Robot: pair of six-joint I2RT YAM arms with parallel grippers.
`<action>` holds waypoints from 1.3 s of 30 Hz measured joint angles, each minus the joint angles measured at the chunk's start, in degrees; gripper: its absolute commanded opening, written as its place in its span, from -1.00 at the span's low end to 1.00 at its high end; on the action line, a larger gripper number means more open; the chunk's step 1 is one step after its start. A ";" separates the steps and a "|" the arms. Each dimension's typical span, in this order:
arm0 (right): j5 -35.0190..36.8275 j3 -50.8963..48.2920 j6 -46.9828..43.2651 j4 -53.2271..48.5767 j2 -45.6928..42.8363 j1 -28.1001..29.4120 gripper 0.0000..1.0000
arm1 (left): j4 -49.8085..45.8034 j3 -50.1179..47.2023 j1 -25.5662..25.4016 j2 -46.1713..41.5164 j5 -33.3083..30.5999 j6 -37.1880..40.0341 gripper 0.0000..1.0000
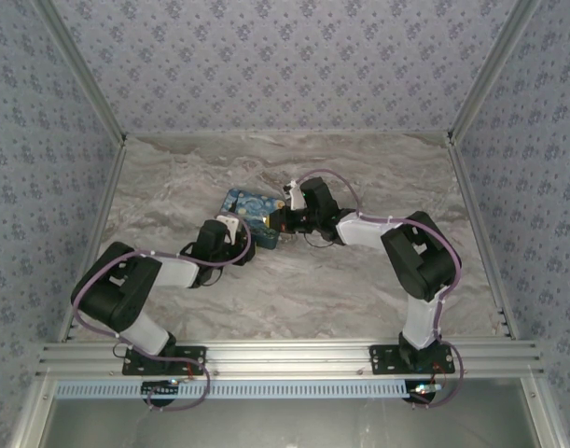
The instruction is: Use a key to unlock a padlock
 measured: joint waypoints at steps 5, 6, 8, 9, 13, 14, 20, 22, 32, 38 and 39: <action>0.00 0.00 0.00 0.07 0.00 0.04 -1.00 | 0.50 0.02 -0.44 0.39 -1.51 -0.42 -0.13; 0.00 0.00 0.00 0.07 0.00 0.04 -1.00 | 0.55 0.02 -0.52 0.46 -1.77 -0.44 -0.15; 0.00 0.00 0.00 0.09 0.00 0.04 -1.00 | 0.68 0.09 -0.70 0.72 -2.40 -0.42 -0.22; -0.02 0.00 0.00 0.09 0.00 0.07 -1.00 | 0.68 0.15 -0.68 0.76 -2.47 -0.42 -0.24; -0.02 0.00 0.02 0.13 0.00 0.11 -1.00 | 0.61 0.39 -0.70 1.03 -2.64 -0.42 -0.31; -0.02 0.00 0.02 0.17 0.00 0.11 -1.00 | 0.61 0.48 -0.68 1.09 -2.64 -0.37 -0.33; 0.02 0.00 0.00 0.37 -0.02 0.20 -1.00 | 0.55 0.70 -0.74 1.11 -2.62 -0.39 -0.43; 0.13 0.00 -0.07 0.35 -0.11 0.20 -1.00 | 0.48 0.74 -0.74 1.11 -2.62 -0.39 -0.45; 3.23 -3.89 -1.97 0.33 -4.68 0.02 -1.00 | -2.91 0.81 -1.66 -1.64 -2.38 -1.75 -0.46; 5.44 -10.64 -5.05 2.05 -10.91 0.02 -1.00 | -6.67 0.81 -2.14 -4.17 -2.38 -4.70 -0.47; 5.60 -11.82 -5.51 2.49 -11.54 0.04 -1.00 | -7.19 0.81 -2.29 -4.55 -2.38 -5.31 -0.47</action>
